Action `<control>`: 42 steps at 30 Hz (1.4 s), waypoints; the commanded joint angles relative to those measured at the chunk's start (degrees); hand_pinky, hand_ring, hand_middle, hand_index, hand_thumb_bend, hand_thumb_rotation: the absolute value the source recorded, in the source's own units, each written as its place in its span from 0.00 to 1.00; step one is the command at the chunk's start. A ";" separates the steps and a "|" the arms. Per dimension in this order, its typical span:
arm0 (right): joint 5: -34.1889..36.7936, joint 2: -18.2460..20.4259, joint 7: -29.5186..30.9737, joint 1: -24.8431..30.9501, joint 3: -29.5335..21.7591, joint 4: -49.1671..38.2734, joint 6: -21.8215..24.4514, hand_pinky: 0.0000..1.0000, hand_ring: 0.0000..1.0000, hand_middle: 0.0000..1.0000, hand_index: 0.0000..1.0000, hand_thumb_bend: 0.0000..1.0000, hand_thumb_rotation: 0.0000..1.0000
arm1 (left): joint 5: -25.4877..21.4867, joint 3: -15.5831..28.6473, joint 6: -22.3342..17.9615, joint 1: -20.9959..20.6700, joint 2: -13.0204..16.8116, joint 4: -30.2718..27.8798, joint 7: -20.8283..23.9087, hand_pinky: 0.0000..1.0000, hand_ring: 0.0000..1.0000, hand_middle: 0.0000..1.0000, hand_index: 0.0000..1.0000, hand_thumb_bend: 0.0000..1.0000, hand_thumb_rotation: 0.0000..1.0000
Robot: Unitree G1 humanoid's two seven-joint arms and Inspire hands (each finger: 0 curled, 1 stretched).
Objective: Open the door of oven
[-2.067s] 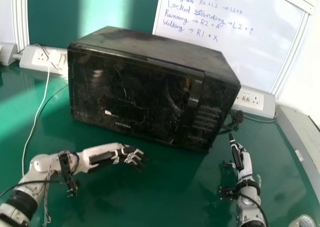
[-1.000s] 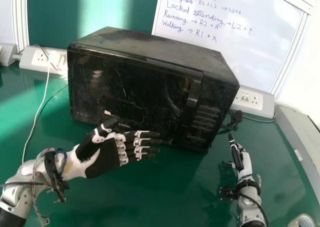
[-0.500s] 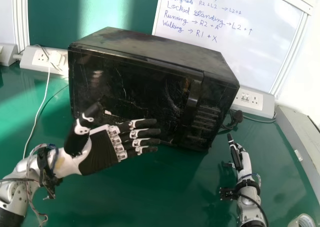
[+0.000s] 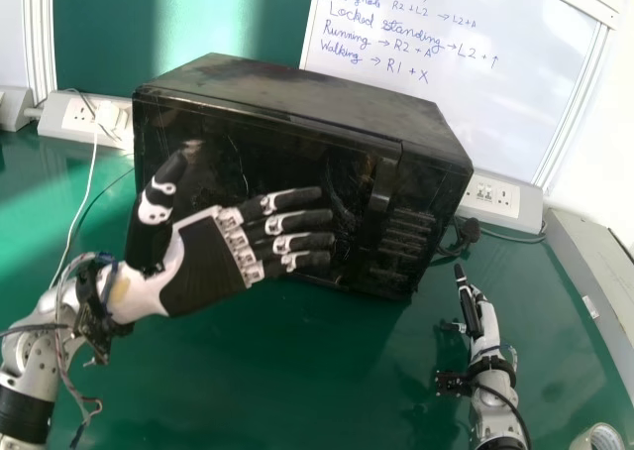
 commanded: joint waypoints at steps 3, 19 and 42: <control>-0.40 0.30 -0.39 0.54 0.09 1.21 1.15 0.94 0.96 0.94 0.95 1.00 1.00 | 0.42 -0.23 1.02 -1.33 0.43 -1.36 1.32 1.00 1.00 1.00 1.00 1.00 0.88; -0.21 0.65 -1.04 0.36 -0.34 1.22 1.38 0.82 0.92 0.94 0.95 0.99 1.00 | 9.44 -3.11 -2.61 -2.20 -2.49 -1.51 11.47 1.00 1.00 1.00 1.00 1.00 0.93; 0.47 1.13 -3.40 -0.03 -1.74 1.29 3.39 0.81 0.90 0.93 0.97 0.79 1.00 | 17.03 -3.57 -6.96 -7.01 -6.87 9.96 16.09 1.00 1.00 1.00 1.00 1.00 0.93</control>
